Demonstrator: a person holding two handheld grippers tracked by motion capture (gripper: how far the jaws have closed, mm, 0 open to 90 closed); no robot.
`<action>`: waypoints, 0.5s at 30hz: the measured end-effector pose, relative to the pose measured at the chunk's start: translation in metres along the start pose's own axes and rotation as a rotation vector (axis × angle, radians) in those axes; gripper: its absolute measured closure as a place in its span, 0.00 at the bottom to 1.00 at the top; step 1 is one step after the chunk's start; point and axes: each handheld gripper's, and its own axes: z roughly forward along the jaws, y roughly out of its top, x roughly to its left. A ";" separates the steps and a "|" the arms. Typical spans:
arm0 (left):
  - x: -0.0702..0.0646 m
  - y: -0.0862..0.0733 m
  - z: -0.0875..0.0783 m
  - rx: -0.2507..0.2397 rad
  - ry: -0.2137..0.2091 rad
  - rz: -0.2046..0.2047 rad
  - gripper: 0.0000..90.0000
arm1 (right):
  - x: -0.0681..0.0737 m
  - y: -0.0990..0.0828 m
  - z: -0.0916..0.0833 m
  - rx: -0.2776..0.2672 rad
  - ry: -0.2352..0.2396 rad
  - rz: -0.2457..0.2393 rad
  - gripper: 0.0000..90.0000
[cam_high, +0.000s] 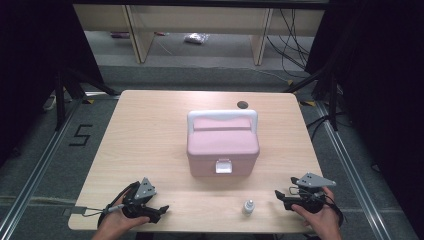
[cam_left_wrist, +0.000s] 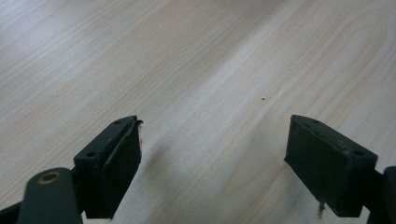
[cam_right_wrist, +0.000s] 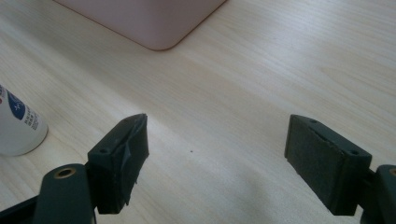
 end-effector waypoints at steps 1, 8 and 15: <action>0.000 0.000 0.000 0.001 0.000 0.000 0.19 | 0.000 0.000 0.000 0.000 0.000 0.000 0.25; 0.000 0.000 0.000 0.006 -0.004 -0.002 0.19 | -0.002 0.001 0.001 -0.025 -0.011 -0.058 0.25; 0.002 0.001 0.000 -0.018 -0.014 -0.034 0.18 | -0.002 0.001 0.001 -0.032 -0.006 -0.062 0.25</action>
